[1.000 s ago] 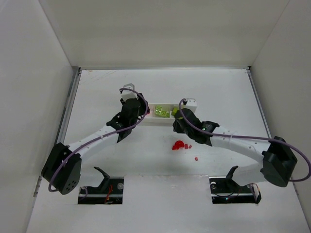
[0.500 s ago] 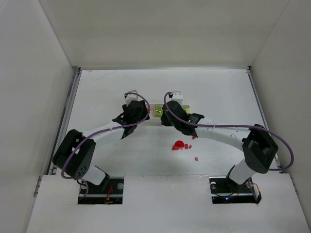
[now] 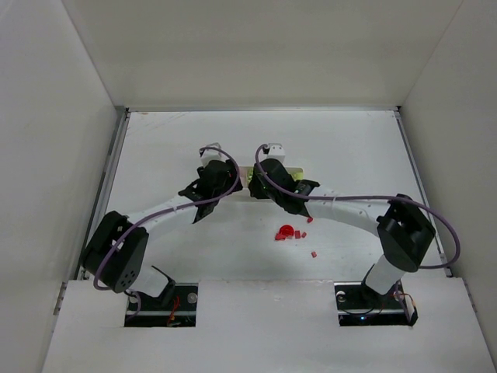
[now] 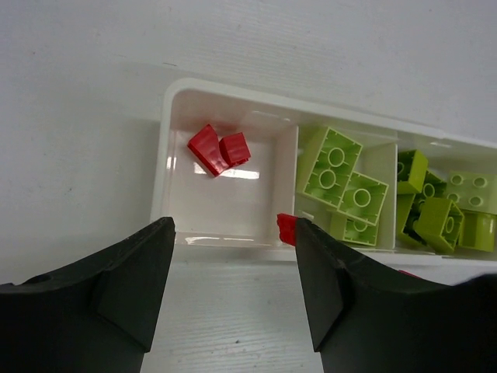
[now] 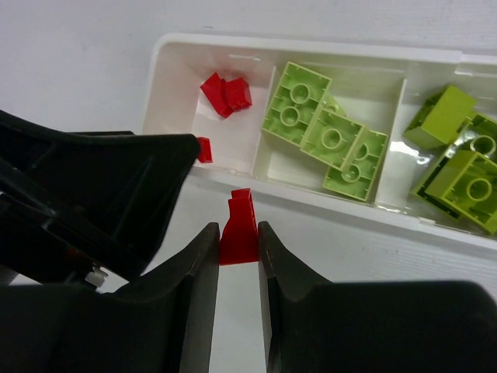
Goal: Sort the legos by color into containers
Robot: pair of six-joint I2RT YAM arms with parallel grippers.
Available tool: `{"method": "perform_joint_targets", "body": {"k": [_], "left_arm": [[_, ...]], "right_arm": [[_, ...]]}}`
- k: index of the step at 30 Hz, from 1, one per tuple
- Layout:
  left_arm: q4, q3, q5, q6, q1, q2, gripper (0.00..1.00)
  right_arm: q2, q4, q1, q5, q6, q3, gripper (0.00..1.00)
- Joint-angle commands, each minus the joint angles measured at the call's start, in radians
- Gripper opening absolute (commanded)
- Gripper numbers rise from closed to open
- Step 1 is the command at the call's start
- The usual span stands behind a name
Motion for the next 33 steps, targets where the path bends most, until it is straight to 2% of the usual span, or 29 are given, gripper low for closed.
{"method": "perform_joint_targets", "body": {"k": [1, 9, 21, 33], "left_arm": [[0.032, -0.013, 0.107, -0.083, 0.050, -0.062, 0.60], [0.046, -0.094, 0.170, -0.151, 0.125, -0.146, 0.60], [0.077, -0.102, 0.251, -0.184, 0.159, -0.120, 0.59], [0.060, -0.108, 0.279, -0.197, 0.193, -0.145, 0.59]], "right_arm": [[0.026, 0.116, 0.008, -0.030, -0.003, 0.041, 0.26], [0.090, 0.177, 0.008, -0.090, 0.024, 0.075, 0.26], [0.173, 0.217, 0.008, -0.101, 0.055, 0.141, 0.27], [0.270, 0.235, -0.047, -0.107, 0.093, 0.191, 0.31]]}}
